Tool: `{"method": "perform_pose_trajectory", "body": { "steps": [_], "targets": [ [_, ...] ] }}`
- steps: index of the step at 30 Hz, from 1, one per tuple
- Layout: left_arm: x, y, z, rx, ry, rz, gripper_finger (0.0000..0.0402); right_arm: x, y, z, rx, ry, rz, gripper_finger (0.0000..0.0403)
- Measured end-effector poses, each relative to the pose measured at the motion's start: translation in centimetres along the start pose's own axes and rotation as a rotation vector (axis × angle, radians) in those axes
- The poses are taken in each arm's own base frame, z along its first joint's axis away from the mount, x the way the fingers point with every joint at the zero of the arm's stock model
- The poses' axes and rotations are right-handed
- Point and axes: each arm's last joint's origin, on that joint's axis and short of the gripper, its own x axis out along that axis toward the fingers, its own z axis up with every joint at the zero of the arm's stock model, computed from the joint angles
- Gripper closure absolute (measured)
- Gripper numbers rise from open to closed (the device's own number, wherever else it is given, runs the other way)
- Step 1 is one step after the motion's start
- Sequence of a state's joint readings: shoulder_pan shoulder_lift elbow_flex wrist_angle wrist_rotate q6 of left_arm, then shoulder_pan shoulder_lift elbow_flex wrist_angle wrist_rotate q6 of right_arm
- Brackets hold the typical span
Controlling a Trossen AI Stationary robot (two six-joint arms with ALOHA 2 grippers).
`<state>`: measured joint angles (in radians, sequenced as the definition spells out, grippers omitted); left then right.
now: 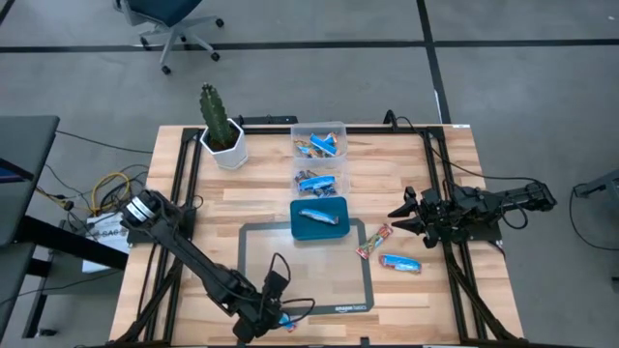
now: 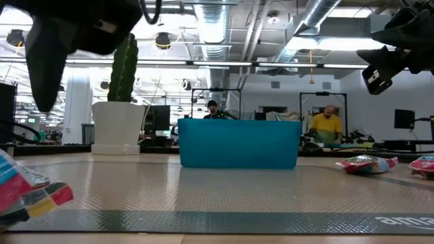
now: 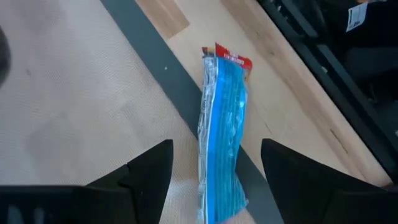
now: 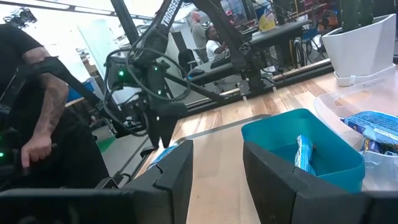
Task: Pick and place Granola Bars by type
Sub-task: Put the red granola bar into the blue bin
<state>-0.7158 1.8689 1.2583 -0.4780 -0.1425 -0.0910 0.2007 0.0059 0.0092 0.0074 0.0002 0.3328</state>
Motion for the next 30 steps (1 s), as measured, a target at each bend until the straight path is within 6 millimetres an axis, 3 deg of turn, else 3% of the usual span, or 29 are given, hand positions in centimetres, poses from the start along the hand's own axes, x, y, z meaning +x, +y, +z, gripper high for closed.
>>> {"method": "perform_pose_trajectory", "body": {
  "steps": [12,16,30],
  "targets": [
    [4.1,-0.3,-1.1,0.050,0.087,0.000,0.0163,0.0,0.0,0.0,0.000,0.000,0.000,0.0268],
    [4.4,-0.4,-1.2,0.042,0.096,0.004,0.0172,0.0,0.0,0.0,0.000,0.000,0.000,0.0270],
    [4.4,-0.4,-0.9,0.031,0.096,-0.016,0.0357,0.0,0.0,0.0,0.000,0.000,0.000,0.0270]
  ]
}}
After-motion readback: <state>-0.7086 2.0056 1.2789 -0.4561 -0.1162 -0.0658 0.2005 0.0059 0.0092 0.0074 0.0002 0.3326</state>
